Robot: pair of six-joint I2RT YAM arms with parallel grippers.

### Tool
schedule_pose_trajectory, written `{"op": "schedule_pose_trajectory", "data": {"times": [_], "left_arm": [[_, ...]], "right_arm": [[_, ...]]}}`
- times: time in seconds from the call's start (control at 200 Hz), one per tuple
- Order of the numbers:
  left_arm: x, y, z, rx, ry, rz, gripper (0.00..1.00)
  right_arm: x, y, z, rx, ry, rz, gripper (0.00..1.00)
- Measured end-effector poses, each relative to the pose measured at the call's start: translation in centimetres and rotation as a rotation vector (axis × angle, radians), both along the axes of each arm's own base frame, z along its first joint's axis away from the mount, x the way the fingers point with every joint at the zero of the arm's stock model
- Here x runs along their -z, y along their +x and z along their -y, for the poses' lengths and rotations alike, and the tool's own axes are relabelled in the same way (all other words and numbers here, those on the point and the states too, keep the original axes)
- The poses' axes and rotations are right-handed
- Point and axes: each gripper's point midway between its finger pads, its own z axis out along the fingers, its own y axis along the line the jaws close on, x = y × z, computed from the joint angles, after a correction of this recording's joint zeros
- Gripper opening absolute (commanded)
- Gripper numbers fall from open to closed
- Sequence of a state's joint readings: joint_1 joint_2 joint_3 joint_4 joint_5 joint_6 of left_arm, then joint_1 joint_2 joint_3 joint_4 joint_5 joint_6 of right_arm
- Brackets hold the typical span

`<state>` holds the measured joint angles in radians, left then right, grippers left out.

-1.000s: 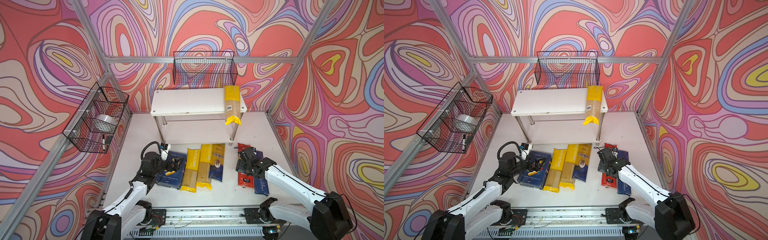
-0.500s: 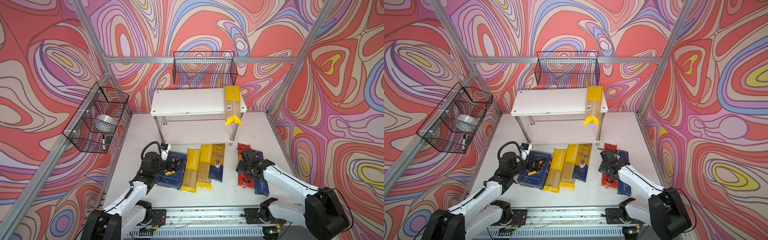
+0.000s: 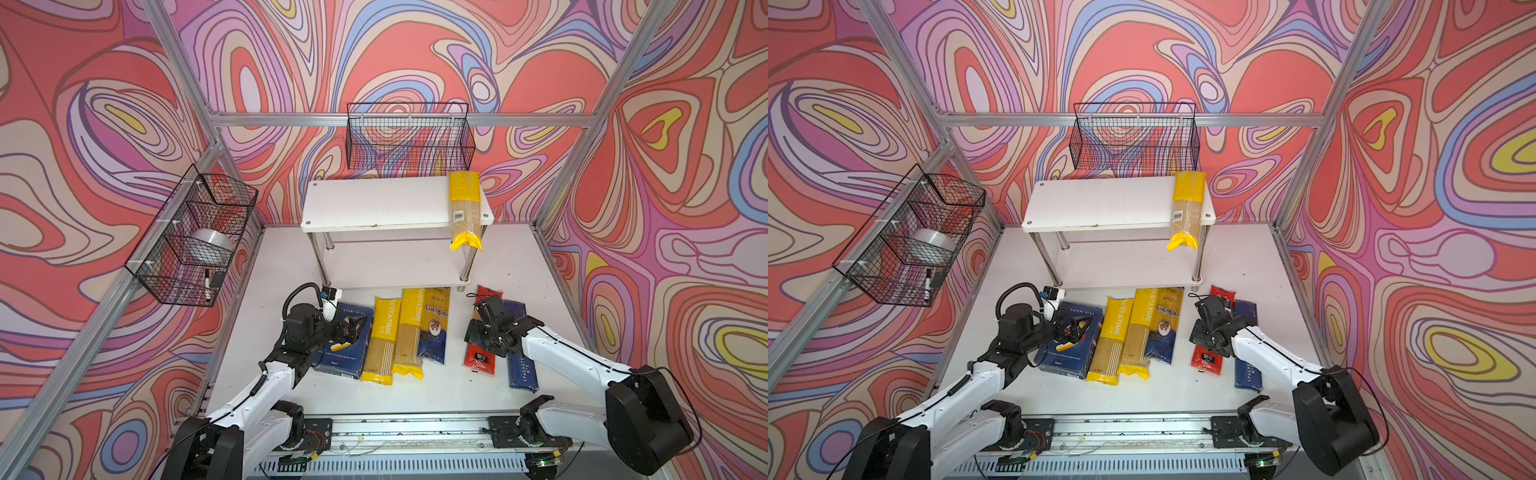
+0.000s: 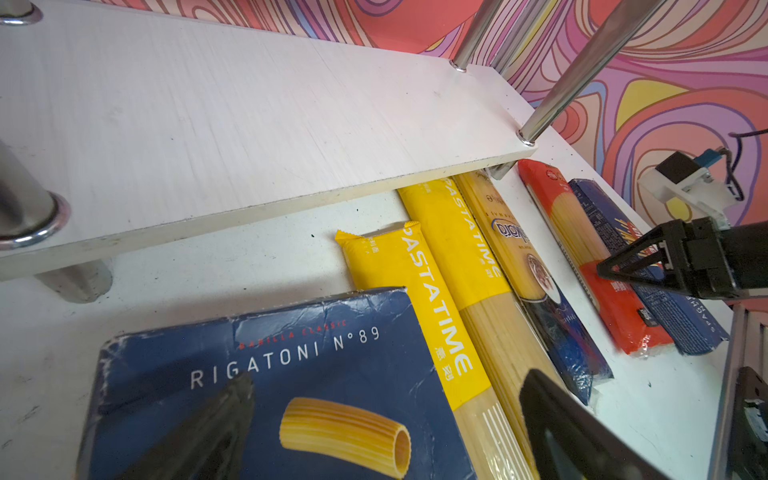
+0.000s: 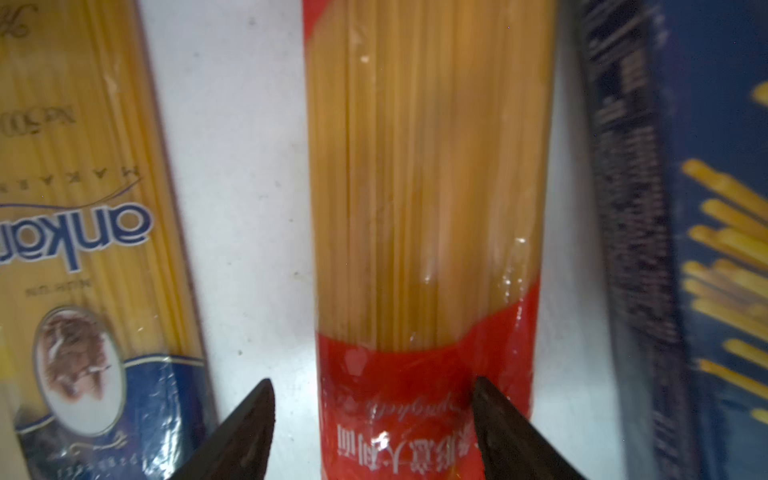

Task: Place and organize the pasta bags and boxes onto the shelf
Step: 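Lower the open right gripper onto the red spaghetti bag, then close the right gripper around the red spaghetti bag's middle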

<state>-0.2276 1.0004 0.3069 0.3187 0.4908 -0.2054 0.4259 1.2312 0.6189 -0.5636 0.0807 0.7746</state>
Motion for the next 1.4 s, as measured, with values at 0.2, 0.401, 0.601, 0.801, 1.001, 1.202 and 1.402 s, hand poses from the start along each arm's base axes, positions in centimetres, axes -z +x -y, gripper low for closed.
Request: {"op": "schedule_pose_trajectory", "data": {"times": [0.2,0.401,0.601,0.801,1.001,1.202,1.402], "left_arm": [[0.0,0.0,0.0,-0.001,0.000,0.000,1.00],[-0.2,0.0,0.0,0.000,-0.002,0.008,1.00],[-0.7,0.0,0.0,-0.001,-0.005,0.025,1.00],[-0.7,0.0,0.0,0.000,-0.006,0.024,1.00],[-1.0,0.0,0.0,-0.001,-0.008,0.034,1.00],[-1.0,-0.1,0.0,0.000,-0.008,0.034,1.00],[-0.4,0.0,0.0,0.000,-0.004,0.013,1.00]], "right_arm": [[-1.8,0.7,0.1,0.006,-0.026,0.022,0.78],[-3.3,0.9,1.0,0.032,-0.061,0.064,0.84],[-2.3,0.3,1.7,0.045,-0.087,0.045,0.91],[-1.2,0.3,1.7,0.045,-0.092,0.034,0.94],[-0.1,0.3,1.7,0.049,-0.102,0.014,0.94],[0.8,0.8,1.5,0.055,-0.101,0.009,0.94],[1.9,1.1,1.3,0.058,-0.107,-0.004,0.94]]}}
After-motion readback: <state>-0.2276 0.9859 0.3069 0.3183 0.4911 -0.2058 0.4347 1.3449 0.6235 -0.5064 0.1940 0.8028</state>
